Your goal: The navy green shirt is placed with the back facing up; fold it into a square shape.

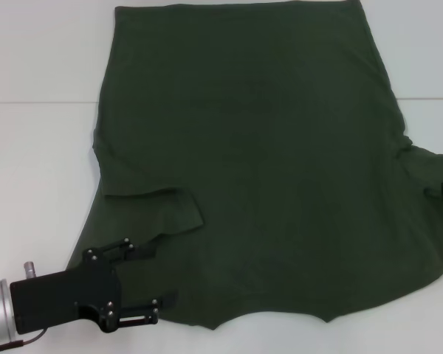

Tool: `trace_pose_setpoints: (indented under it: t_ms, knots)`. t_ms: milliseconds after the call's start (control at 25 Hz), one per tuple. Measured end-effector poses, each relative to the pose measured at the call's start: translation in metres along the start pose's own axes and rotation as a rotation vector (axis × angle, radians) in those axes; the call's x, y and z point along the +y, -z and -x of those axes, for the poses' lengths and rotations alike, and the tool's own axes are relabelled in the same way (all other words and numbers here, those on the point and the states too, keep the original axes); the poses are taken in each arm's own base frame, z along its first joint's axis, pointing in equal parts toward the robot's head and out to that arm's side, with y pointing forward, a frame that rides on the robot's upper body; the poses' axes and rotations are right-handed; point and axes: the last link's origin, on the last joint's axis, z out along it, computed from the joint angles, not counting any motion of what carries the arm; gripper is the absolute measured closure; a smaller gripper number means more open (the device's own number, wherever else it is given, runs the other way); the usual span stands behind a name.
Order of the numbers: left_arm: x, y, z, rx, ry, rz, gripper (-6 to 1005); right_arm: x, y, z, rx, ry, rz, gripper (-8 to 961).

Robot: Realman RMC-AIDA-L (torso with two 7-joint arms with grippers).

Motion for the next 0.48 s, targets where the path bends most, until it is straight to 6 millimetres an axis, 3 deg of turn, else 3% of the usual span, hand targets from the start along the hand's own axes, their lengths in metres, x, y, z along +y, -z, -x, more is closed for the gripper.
trace_pose_setpoints:
  t_ms: [80, 280, 480]
  knots:
    - [-0.0006, -0.0004, -0.0003, -0.001, -0.002, -0.001, 132, 0.0003, 0.0005, 0.0009, -0.002, 0.001, 0.000, 555]
    - [-0.0022, -0.0011, 0.0002, -0.007, -0.003, -0.010, 132, 0.0003, 0.0010, 0.0021, -0.006, 0.001, -0.001, 792]
    - [-0.0036, -0.0018, 0.0000, -0.008, -0.003, -0.015, 132, -0.0003, 0.0013, 0.0025, -0.010, 0.000, -0.002, 915]
